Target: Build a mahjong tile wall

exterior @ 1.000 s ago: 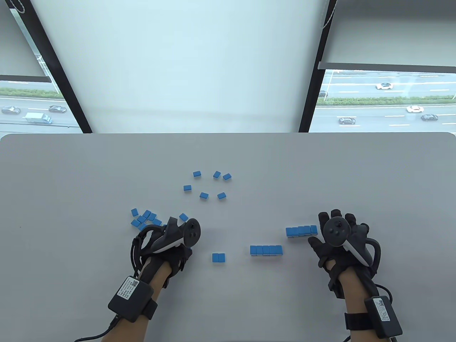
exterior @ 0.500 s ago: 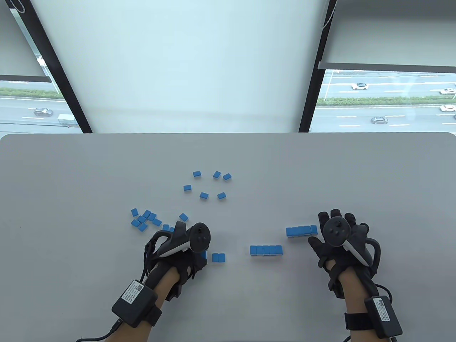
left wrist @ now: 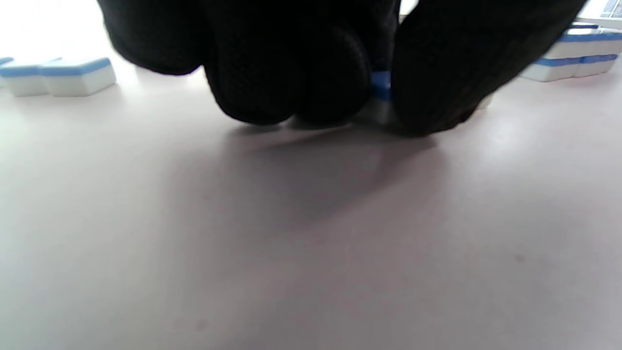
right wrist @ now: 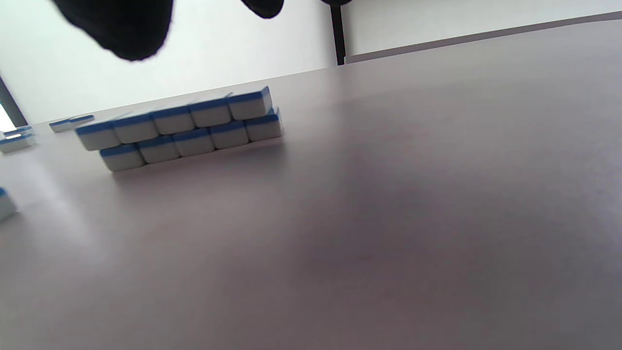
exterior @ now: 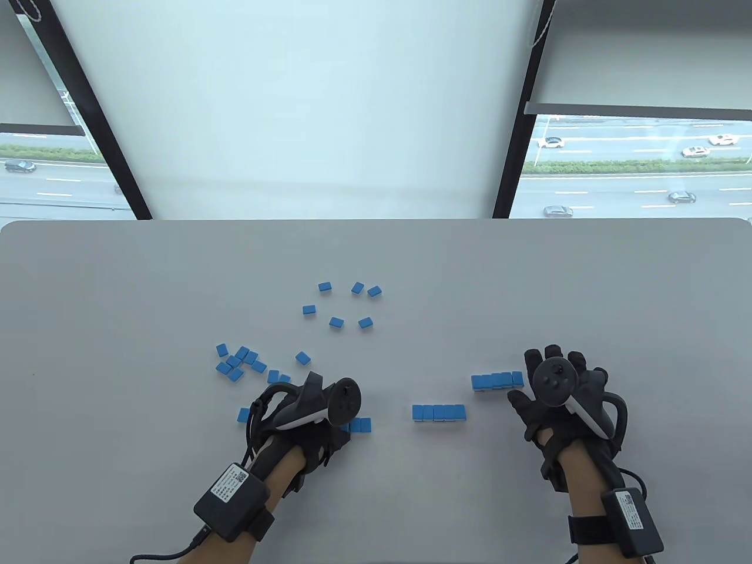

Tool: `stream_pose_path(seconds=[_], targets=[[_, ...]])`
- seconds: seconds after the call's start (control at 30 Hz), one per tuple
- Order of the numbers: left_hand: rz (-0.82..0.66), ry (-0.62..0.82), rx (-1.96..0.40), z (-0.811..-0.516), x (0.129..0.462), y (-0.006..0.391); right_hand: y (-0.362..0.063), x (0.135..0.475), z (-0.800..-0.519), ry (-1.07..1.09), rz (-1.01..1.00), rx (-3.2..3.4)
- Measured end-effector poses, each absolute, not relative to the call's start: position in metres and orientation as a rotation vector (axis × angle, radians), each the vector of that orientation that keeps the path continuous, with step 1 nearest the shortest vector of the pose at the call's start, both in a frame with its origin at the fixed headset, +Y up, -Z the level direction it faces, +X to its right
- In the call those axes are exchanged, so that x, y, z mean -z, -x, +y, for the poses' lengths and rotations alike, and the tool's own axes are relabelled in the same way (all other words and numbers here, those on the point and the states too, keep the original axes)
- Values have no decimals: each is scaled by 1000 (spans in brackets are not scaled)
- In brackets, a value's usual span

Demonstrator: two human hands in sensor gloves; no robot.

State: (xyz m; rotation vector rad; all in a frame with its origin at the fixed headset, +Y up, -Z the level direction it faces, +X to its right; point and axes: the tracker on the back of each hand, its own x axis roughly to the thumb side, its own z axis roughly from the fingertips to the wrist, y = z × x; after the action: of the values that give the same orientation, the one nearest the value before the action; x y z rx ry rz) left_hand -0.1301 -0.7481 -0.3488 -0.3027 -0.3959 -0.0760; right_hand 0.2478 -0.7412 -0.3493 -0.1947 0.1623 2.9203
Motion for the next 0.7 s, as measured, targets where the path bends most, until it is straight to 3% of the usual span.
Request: stream_pose_path(seconds=[0.37, 0.7], targets=[[-407, 300, 78, -747, 349, 130, -247, 349, -741, 196, 163, -2927], [-305, 71, -53, -687, 349, 180, -248, 350, -740, 195, 153, -2920]])
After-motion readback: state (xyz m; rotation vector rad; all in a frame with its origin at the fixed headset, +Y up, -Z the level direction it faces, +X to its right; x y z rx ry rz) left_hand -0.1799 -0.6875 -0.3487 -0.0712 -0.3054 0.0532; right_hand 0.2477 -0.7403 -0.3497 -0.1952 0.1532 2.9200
